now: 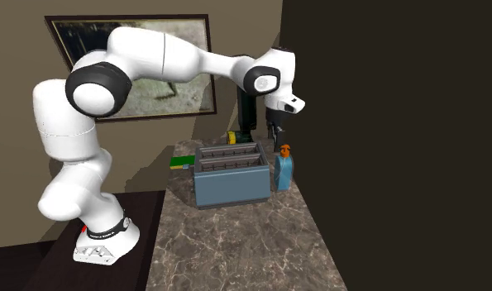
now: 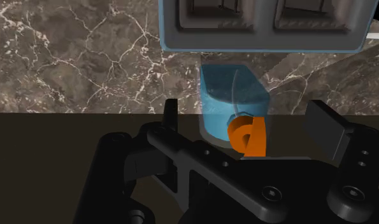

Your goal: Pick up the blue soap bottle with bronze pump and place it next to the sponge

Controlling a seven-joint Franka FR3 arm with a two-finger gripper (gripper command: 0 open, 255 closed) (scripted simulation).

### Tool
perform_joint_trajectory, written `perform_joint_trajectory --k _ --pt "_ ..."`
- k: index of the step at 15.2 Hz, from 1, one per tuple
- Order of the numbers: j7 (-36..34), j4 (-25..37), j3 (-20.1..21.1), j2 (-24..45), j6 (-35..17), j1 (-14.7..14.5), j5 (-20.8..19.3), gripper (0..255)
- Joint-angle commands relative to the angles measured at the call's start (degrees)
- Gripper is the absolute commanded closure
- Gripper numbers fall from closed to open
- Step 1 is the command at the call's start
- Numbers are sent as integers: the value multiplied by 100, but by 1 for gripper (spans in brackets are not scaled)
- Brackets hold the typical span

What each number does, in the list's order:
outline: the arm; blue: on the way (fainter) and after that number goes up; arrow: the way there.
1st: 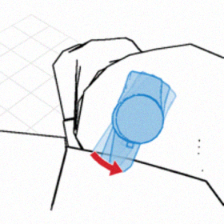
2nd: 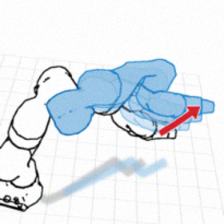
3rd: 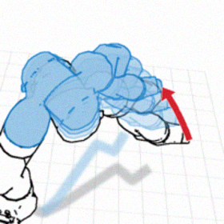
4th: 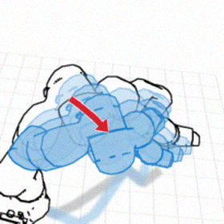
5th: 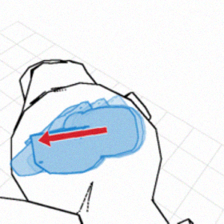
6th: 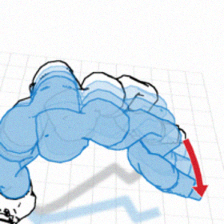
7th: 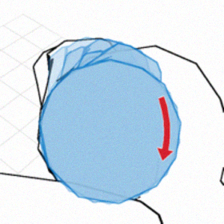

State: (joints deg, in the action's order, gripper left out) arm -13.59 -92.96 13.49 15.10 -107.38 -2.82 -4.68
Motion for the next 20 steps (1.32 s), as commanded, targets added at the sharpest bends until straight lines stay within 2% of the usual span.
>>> perform_joint_trajectory --k 1,4,5,12,20 --pt "-87 539 9 489 35 -91 -90 0" --pt "-170 1502 -5 1260 201 -252 -214 0" --pt "-174 1581 -9 1320 217 -267 -221 0" --pt "-201 1141 -30 1414 -314 -251 -252 0" --pt "-201 1142 -30 1414 -313 -251 -252 0"
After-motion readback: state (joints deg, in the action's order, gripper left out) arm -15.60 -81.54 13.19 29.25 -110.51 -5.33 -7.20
